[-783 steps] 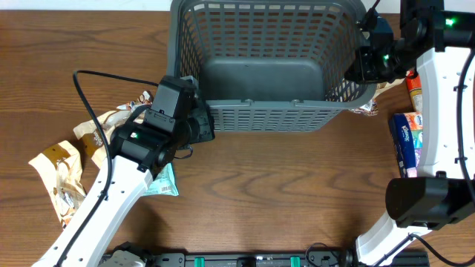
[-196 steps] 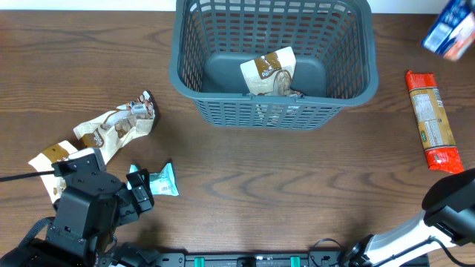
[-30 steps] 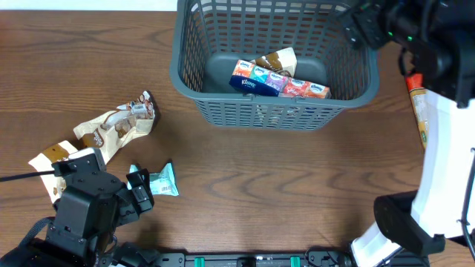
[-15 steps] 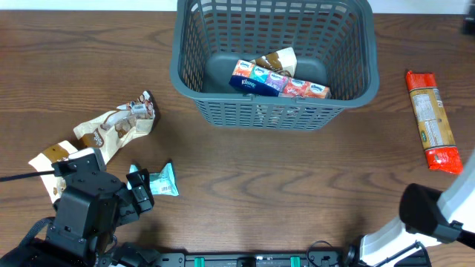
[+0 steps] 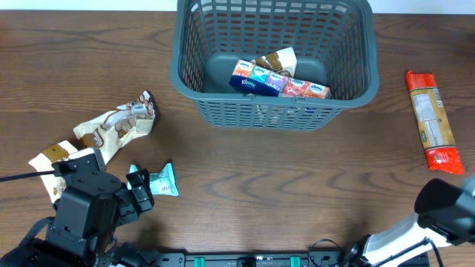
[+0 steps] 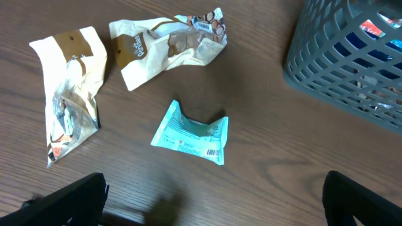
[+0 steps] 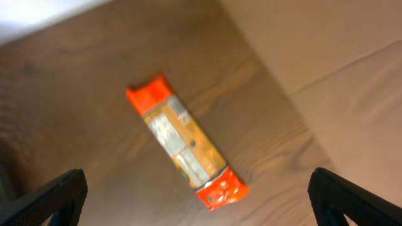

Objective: Pack container
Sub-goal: 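Reach the right gripper to the orange pasta packet and grasp it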

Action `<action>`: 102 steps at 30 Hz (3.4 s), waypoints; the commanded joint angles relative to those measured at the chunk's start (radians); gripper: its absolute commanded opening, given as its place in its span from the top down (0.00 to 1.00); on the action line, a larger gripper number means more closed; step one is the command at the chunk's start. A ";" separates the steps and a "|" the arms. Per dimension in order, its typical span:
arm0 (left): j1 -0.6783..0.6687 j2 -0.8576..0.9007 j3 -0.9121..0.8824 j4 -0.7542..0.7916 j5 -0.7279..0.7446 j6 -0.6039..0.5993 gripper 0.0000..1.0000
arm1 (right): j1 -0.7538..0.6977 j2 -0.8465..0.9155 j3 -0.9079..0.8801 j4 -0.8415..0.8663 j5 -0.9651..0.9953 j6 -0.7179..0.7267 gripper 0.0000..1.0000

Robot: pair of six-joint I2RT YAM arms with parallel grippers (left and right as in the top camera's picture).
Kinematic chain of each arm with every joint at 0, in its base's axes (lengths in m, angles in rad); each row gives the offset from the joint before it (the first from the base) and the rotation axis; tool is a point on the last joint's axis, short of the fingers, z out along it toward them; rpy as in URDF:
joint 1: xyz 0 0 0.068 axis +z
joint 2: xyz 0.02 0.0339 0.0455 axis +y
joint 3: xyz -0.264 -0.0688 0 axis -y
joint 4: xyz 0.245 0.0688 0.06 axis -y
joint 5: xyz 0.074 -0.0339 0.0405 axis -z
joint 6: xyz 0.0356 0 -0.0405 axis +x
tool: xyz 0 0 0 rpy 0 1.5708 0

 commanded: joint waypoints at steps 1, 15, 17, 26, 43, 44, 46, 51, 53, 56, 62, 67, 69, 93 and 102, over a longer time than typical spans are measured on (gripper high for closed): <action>0.006 0.003 0.006 -0.005 -0.012 0.017 0.01 | -0.027 0.033 -0.110 0.026 -0.011 0.109 0.01; 0.006 0.003 0.006 -0.005 -0.012 0.017 0.01 | -0.079 0.048 -0.304 0.128 -0.208 -0.108 0.01; 0.006 0.003 0.006 -0.005 -0.012 0.017 0.01 | -0.078 0.048 -0.304 0.110 -0.249 -0.279 0.01; 0.006 0.003 0.006 -0.005 -0.012 0.017 0.01 | -0.096 0.048 -0.304 0.217 -0.249 -0.556 0.01; 0.006 0.003 0.006 -0.005 -0.012 0.017 0.01 | -0.124 0.296 -0.319 0.217 -0.260 -0.642 0.01; 0.006 0.003 0.006 -0.005 -0.012 0.017 0.01 | -0.124 0.310 -0.319 0.221 -0.259 -0.641 0.01; 0.006 0.003 0.006 -0.005 -0.012 0.017 0.01 | -0.125 0.327 -0.319 0.234 -0.230 -0.595 0.01; 0.006 0.003 0.006 -0.005 -0.012 0.017 0.01 | -0.124 0.336 -0.319 0.252 0.011 -0.513 0.01; 0.006 0.003 0.006 -0.005 -0.012 0.017 0.02 | -0.124 0.336 -0.319 0.252 0.023 -0.514 0.01; 0.006 0.003 0.006 -0.005 -0.012 0.017 0.01 | -0.124 0.338 -0.319 0.243 0.026 -0.514 0.01; 0.006 0.003 0.006 -0.005 -0.012 0.017 0.01 | -0.111 0.351 -0.319 0.227 -0.012 -0.514 0.01; 0.006 0.003 0.006 -0.005 -0.012 0.017 0.01 | -0.082 0.376 -0.319 0.212 -0.084 -0.563 0.01; 0.006 0.003 0.006 -0.005 -0.012 0.017 0.01 | -0.071 0.394 -0.319 0.211 -0.079 -0.576 0.01; 0.006 0.003 0.006 -0.005 -0.012 0.017 0.01 | -0.085 0.503 -0.375 0.226 -0.084 -0.581 0.01; 0.006 0.003 0.006 -0.005 -0.012 0.017 0.02 | -0.095 0.503 -0.429 0.279 -0.085 -0.555 0.01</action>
